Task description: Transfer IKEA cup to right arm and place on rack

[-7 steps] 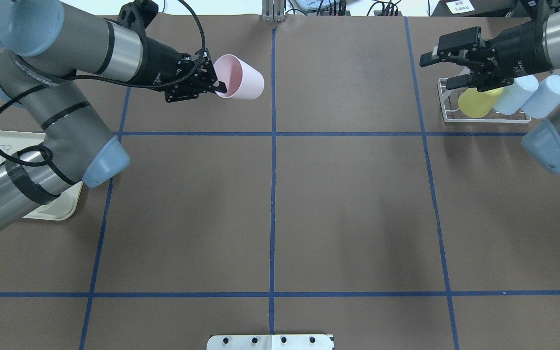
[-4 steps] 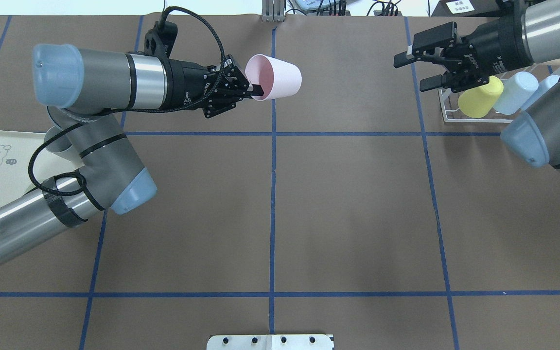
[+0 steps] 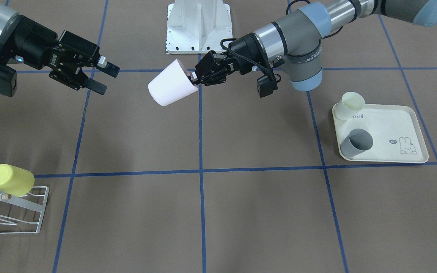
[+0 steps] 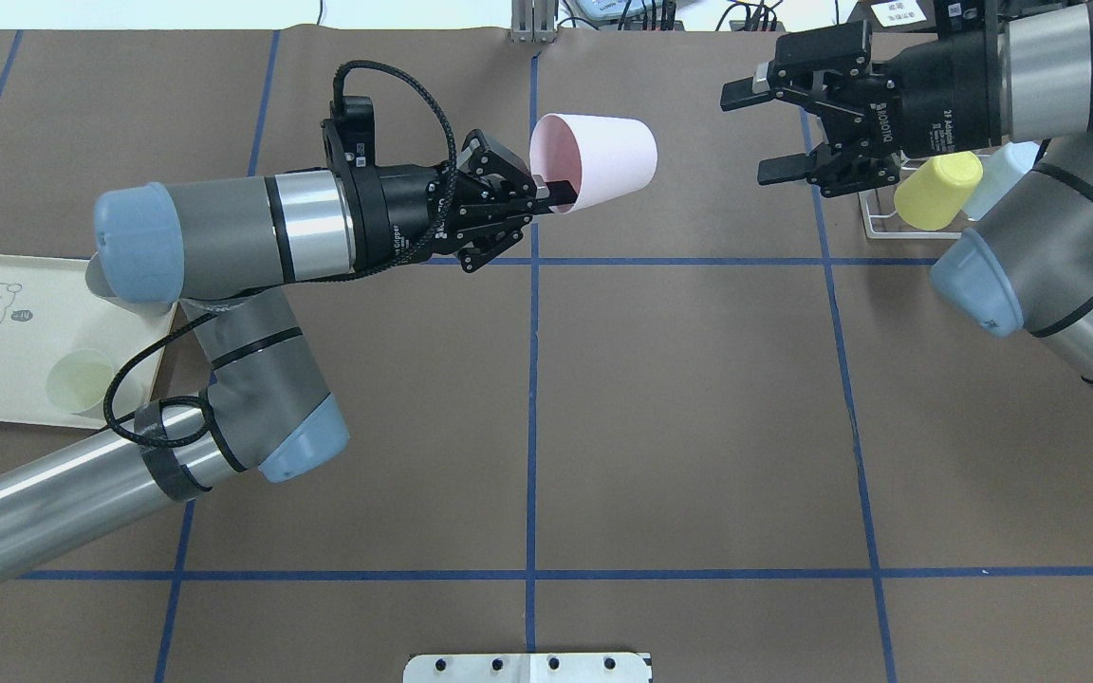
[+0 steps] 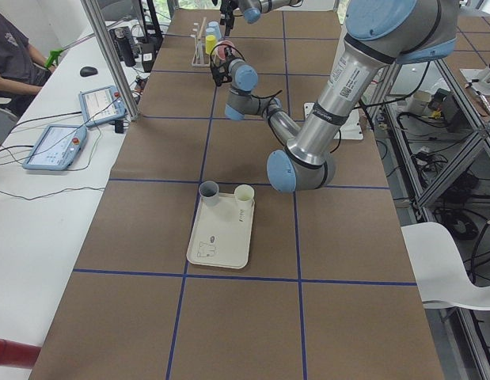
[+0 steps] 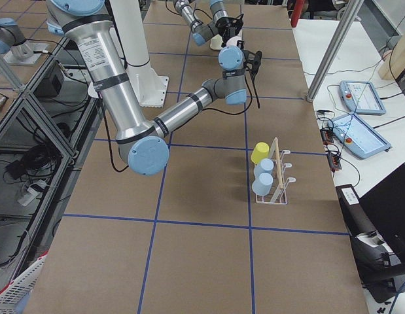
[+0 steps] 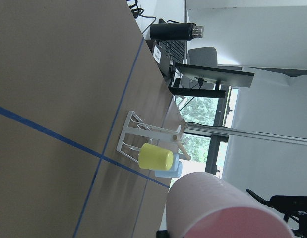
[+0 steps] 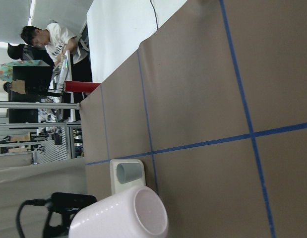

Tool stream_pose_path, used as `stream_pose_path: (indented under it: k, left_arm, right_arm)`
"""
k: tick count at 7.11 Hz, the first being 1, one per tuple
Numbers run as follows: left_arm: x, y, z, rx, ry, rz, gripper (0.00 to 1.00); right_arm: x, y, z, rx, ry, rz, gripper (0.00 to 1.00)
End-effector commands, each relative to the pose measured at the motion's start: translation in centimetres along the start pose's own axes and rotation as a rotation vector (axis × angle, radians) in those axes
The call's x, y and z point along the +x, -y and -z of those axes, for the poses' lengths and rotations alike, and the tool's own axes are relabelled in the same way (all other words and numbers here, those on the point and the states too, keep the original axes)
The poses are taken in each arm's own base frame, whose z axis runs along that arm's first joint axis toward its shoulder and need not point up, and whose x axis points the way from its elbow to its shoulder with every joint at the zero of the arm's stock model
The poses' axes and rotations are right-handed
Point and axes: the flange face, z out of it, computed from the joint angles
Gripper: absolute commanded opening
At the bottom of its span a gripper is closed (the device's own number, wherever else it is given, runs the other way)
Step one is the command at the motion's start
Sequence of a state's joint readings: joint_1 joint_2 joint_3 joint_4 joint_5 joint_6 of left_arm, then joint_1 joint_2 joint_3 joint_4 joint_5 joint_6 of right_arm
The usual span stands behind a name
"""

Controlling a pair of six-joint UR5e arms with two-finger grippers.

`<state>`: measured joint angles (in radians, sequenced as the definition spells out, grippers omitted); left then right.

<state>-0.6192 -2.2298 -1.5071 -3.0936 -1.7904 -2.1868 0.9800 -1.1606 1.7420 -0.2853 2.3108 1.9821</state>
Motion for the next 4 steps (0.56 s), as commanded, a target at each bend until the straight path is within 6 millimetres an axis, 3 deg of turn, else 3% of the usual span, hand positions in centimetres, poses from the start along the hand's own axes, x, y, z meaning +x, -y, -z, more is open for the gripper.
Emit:
stream_pose_path:
  k: [1, 4]
  left_arm:
    - [0.0, -0.7, 1.1, -0.068, -0.120, 0.105, 0.00]
    - [0.0, -1.8, 1.6, -0.121, -0.196, 0.214, 0.00]
  right_arm:
    - [0.2, -4.5, -2.7, -0.035, 0.250, -0.146, 0.98]
    - [0.6, -5.3, -2.9, -0.066, 0.327, -0.214, 0.98]
